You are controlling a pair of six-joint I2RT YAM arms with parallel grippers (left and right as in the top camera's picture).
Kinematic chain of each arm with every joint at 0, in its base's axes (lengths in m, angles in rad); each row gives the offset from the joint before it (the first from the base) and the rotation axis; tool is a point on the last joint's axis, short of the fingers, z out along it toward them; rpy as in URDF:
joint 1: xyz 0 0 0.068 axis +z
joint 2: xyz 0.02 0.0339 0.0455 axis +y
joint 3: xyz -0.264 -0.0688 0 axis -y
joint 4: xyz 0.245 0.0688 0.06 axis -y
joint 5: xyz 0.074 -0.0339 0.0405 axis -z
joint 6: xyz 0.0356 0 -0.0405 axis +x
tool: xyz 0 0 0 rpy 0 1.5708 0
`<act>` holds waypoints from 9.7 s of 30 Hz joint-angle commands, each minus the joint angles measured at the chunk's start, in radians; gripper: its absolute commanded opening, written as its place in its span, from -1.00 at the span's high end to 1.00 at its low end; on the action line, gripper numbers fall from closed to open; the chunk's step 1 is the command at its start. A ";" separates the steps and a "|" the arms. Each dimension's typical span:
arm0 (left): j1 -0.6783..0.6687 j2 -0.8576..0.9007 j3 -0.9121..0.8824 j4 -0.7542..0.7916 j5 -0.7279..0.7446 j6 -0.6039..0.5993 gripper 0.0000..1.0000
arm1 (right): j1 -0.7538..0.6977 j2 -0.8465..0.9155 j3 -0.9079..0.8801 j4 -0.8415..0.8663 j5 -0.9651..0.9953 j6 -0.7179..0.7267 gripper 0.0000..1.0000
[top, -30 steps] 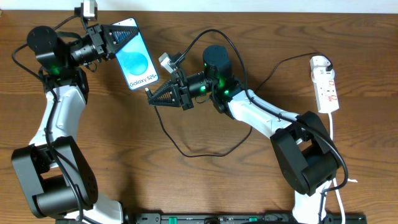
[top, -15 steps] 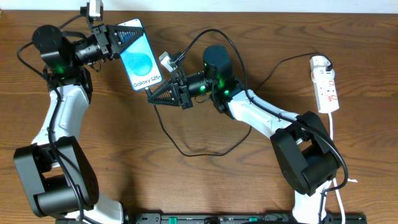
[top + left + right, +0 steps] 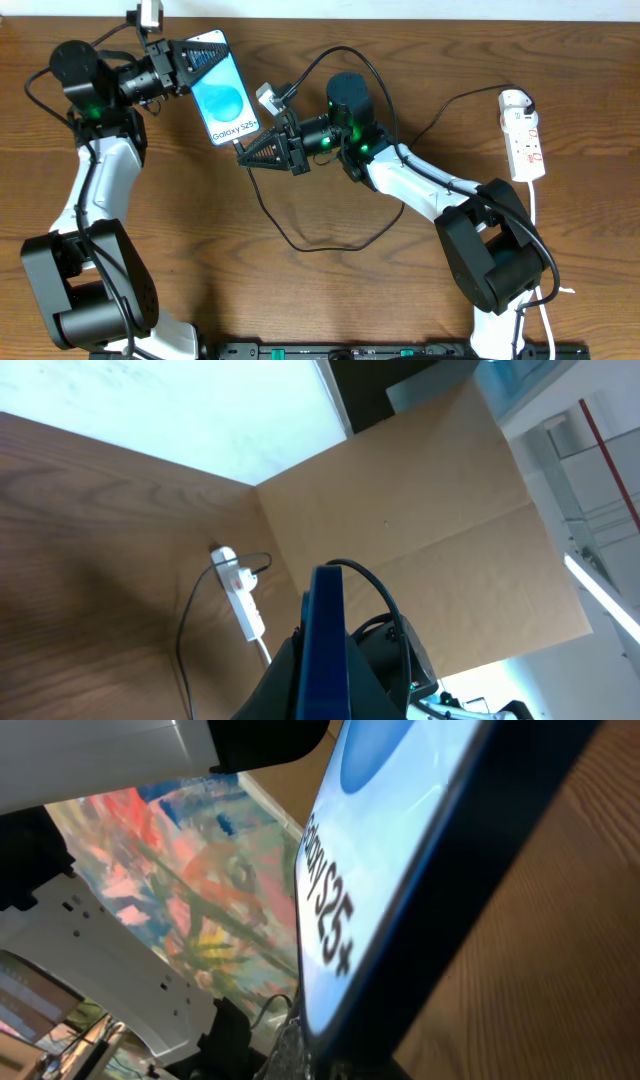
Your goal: Plug charger to phone and switch on socket
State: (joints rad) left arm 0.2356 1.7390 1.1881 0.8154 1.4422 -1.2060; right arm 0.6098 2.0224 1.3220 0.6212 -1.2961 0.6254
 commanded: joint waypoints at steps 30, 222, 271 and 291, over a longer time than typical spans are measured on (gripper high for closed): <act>0.016 -0.022 0.013 0.009 0.043 0.024 0.86 | -0.002 0.012 0.001 0.024 0.008 0.033 0.98; 0.143 -0.022 0.010 -0.006 0.129 0.045 0.86 | -0.062 0.012 0.001 -0.057 0.270 0.164 -0.99; 0.055 -0.011 -0.177 -1.002 -0.694 0.821 0.85 | -0.182 -0.487 0.001 -1.139 1.271 -0.306 -0.98; 0.055 0.084 -0.190 -1.092 -0.807 0.786 0.86 | -0.149 -0.487 0.001 -1.153 1.271 -0.305 -0.99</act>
State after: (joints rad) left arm 0.2905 1.7897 0.9958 -0.2707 0.6395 -0.4149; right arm 0.4503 1.5478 1.3140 -0.5266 -0.0364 0.3317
